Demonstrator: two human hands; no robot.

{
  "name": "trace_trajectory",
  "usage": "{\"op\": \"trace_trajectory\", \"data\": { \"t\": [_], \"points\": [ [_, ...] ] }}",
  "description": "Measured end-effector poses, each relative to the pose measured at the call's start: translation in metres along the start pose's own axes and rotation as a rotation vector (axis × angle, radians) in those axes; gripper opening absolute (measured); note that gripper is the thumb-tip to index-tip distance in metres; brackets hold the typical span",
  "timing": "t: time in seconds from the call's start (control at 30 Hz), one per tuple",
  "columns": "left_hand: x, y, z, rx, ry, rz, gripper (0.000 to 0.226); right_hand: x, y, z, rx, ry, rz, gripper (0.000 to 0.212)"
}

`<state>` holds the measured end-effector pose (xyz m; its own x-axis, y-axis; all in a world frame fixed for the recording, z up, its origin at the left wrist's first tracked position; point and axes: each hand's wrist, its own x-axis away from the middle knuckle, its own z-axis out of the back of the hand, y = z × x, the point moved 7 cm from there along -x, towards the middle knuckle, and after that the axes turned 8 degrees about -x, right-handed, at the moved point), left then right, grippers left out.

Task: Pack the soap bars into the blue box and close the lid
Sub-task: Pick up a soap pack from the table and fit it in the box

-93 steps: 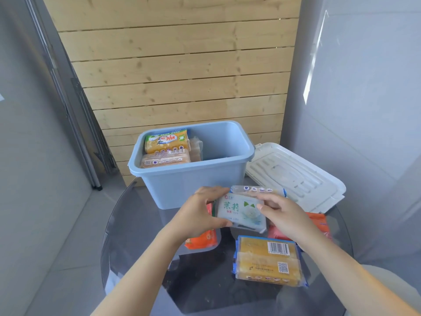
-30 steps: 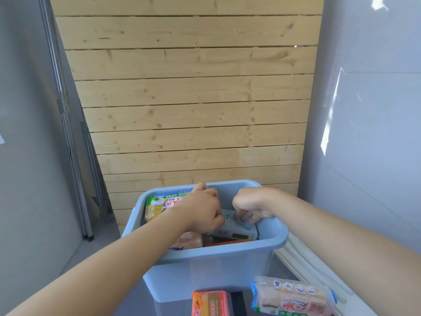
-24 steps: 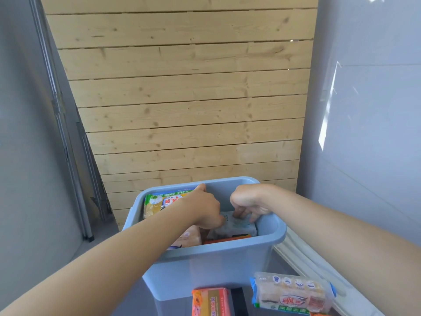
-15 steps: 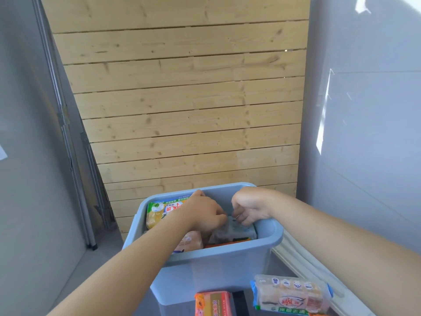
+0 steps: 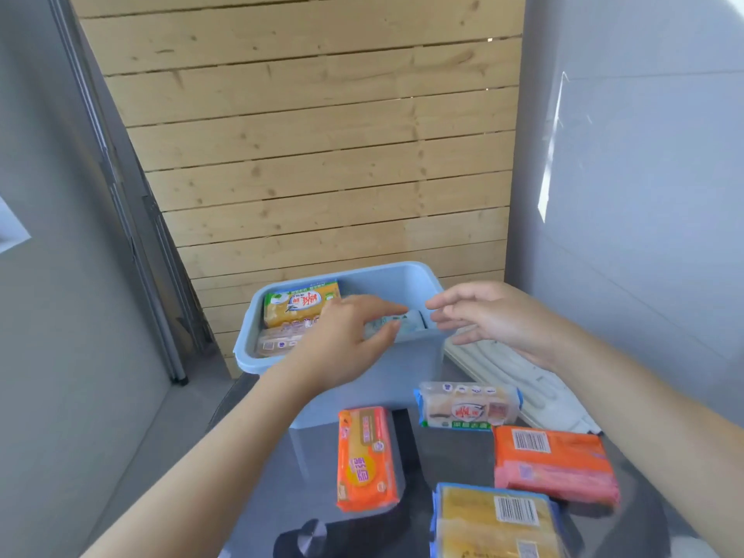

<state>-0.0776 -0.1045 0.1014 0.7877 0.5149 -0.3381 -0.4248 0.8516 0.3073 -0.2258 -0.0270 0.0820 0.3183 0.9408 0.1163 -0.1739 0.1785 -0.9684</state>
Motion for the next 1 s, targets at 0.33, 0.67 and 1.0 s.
{"op": "trace_trajectory", "data": {
  "t": [0.33,0.67,1.0],
  "points": [
    [0.08,0.057,-0.087,0.145,-0.212,-0.047,0.031,0.088,0.08,0.0,0.238,-0.03,-0.007,0.018],
    [0.112,0.062,-0.16,0.12,-0.579,-0.07,0.073,0.121,0.148,-0.003,0.358,-0.05,-0.088,0.027],
    [0.11,0.049,-0.148,0.374,-0.568,0.092,0.058,0.124,0.148,-0.011,0.224,-0.264,-0.089,0.046]
  ]
}}
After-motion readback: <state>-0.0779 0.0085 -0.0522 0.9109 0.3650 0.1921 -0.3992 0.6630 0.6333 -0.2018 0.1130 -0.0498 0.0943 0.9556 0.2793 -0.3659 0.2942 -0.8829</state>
